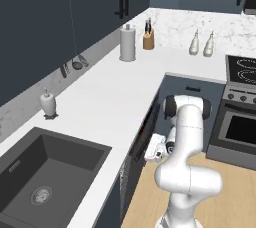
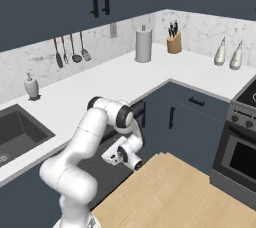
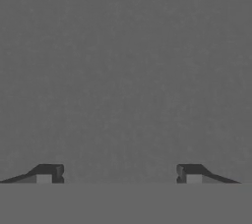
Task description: Pick up the cup and bowl from the counter, place them in the dishwasher, and close the dishwasher door.
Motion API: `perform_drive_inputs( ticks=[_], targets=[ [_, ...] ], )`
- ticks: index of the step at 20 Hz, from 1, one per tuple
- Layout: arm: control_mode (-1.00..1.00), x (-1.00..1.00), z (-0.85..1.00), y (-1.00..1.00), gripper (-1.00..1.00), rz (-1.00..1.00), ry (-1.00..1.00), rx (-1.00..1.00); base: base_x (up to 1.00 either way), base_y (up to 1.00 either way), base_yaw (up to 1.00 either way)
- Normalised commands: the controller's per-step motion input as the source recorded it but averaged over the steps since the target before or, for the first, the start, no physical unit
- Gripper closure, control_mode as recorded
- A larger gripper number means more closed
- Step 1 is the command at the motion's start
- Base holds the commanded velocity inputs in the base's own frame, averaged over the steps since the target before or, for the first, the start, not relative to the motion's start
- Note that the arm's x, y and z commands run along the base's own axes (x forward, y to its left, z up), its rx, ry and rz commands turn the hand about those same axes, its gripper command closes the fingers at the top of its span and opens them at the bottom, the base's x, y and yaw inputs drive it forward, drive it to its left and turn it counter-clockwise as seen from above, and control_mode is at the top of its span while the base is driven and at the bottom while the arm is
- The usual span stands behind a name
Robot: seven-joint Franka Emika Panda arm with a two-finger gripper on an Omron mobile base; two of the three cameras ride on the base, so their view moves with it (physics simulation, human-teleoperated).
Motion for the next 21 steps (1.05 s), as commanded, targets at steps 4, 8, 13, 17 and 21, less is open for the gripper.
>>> perform_drive_inputs(
  ticks=[4,8,13,17,21],
  targets=[
    [-1.00,0.28,0.00,0.89,-1.00,0.00,-0.03,0.00,0.00,0.00,0.00],
    [-1.00,0.25,0.00,0.95,-1.00,0.00,-0.02,0.00,0.00,0.00,0.00],
    [-1.00,0.24,0.00,1.00,-1.00,0.00,0.00,0.00,0.00,0.00,0.00],
    [-1.00,0.23,0.00,1.00,-1.00,0.00,0.00,-0.01,0.00,0.00,0.00],
    [-1.00,0.09,0.00,0.94,-1.00,-0.01,0.00,-0.03,0.00,0.00,0.00]
  ],
)
